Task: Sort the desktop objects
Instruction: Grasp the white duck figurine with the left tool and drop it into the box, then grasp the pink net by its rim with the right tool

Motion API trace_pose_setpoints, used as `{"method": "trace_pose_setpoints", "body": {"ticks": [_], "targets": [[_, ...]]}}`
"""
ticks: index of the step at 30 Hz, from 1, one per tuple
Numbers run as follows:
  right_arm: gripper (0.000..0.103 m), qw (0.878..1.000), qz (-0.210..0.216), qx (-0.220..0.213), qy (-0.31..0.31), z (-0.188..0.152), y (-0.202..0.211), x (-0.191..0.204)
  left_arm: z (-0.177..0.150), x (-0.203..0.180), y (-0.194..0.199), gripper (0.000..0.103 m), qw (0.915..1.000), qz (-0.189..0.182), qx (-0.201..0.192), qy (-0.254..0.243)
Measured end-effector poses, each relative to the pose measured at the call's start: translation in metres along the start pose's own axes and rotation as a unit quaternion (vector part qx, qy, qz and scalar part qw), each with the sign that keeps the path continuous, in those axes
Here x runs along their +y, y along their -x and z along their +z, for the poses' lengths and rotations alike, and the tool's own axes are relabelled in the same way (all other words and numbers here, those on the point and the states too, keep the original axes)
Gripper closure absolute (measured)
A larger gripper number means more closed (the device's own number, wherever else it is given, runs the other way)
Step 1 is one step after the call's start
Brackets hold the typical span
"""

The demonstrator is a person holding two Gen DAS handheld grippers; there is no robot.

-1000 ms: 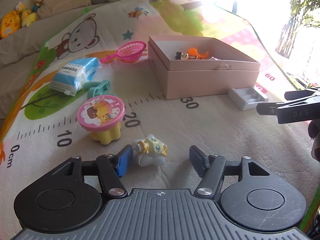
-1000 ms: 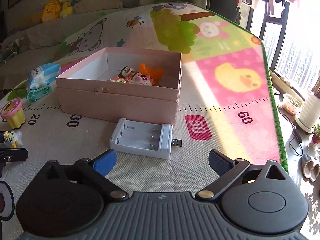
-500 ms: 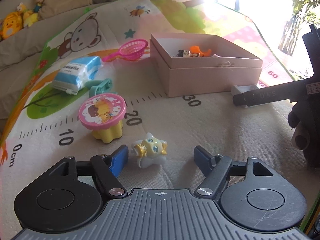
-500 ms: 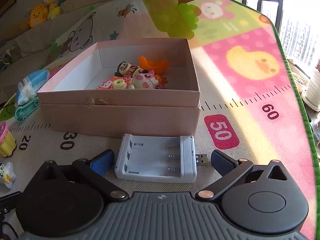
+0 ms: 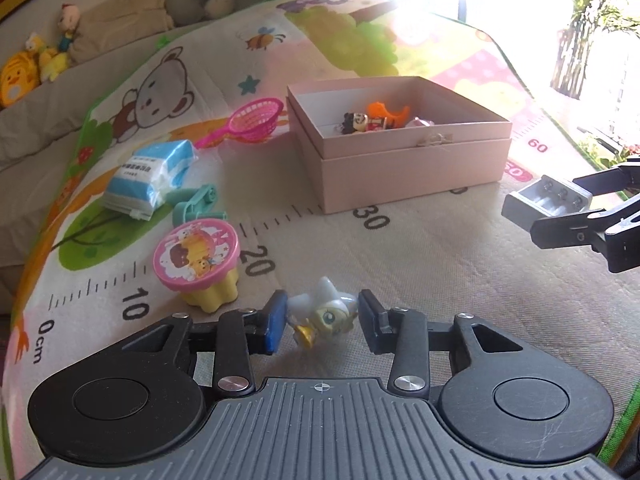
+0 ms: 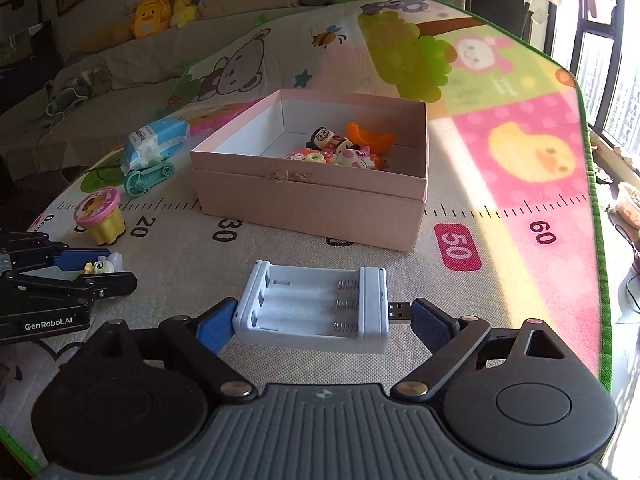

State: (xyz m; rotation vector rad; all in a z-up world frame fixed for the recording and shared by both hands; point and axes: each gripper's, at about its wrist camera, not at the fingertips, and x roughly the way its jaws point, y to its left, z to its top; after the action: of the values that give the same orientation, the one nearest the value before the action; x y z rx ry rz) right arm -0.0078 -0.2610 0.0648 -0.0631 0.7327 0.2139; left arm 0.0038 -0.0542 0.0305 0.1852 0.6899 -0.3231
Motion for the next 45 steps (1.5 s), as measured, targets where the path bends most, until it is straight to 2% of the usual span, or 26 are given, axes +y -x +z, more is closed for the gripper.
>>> {"method": "trace_pose_setpoints", "body": {"ticks": [3, 5, 9, 13, 14, 16, 18, 20, 22, 25, 29, 32, 37, 39, 42, 45], "targets": [[0.011, 0.999, 0.004, -0.04, 0.01, 0.018, 0.033, -0.007, 0.029, -0.007, 0.017, 0.06, 0.9986, -0.021, -0.043, -0.022], [0.011, 0.997, 0.0, -0.082, 0.008, 0.046, 0.056, -0.018, 0.06, -0.013, 0.025, 0.06, 0.9947, -0.023, -0.089, -0.045], [0.011, 0.991, -0.008, -0.136, -0.004, 0.097, 0.069, -0.036, 0.112, -0.023, 0.015, 0.06, 0.9856, -0.02, -0.152, -0.07], [0.011, 0.991, -0.005, -0.134, -0.027, 0.139, 0.039, -0.046, 0.141, -0.026, -0.024, 0.056, 0.9887, -0.021, -0.137, -0.056], [0.011, 0.991, 0.001, -0.128, -0.037, 0.147, 0.027, -0.048, 0.141, -0.025, -0.032, 0.049, 0.9907, -0.018, -0.125, -0.051], [0.008, 0.993, 0.027, -0.096, -0.055, 0.159, -0.001, -0.052, 0.131, -0.022, -0.036, 0.04, 0.9934, -0.012, -0.106, -0.042], [0.007, 0.993, 0.047, -0.07, -0.083, 0.16, -0.023, -0.056, 0.109, -0.017, -0.028, 0.02, 0.9933, -0.025, -0.101, -0.05], [0.007, 0.992, 0.06, -0.055, -0.094, 0.157, -0.039, -0.056, 0.083, -0.015, -0.018, 0.013, 0.9927, -0.007, -0.1, -0.068], [0.006, 0.993, 0.057, -0.046, -0.098, 0.152, -0.05, -0.054, 0.06, -0.012, -0.014, 0.011, 0.9926, 0.017, -0.091, -0.077], [0.006, 0.993, 0.054, -0.025, -0.097, 0.151, -0.065, -0.046, 0.032, 0.006, -0.008, 0.007, 0.9937, 0.053, -0.081, -0.057], [0.005, 0.997, 0.049, -0.011, -0.052, 0.156, -0.077, -0.018, 0.013, 0.042, -0.003, 0.006, 0.9917, 0.1, -0.08, 0.002], [0.004, 0.999, 0.05, -0.01, -0.008, 0.173, -0.09, 0.016, 0.003, 0.07, -0.002, 0.004, 0.9895, 0.113, -0.075, 0.051], [0.004, 0.997, 0.063, 0.013, 0.051, 0.217, -0.14, 0.075, -0.013, 0.088, -0.006, 0.003, 0.9905, 0.089, -0.073, 0.075], [0.004, 0.996, 0.04, 0.025, 0.081, 0.233, -0.173, 0.098, -0.018, 0.09, -0.007, 0.003, 0.9913, 0.072, -0.074, 0.082], [0.004, 0.987, 0.007, 0.055, 0.149, 0.242, -0.222, 0.128, -0.021, 0.09, -0.009, 0.003, 0.9917, 0.052, -0.079, 0.087], [0.004, 0.977, -0.006, 0.108, 0.182, 0.244, -0.264, 0.138, -0.023, 0.095, -0.008, 0.003, 0.9898, 0.042, -0.086, 0.106]]}}
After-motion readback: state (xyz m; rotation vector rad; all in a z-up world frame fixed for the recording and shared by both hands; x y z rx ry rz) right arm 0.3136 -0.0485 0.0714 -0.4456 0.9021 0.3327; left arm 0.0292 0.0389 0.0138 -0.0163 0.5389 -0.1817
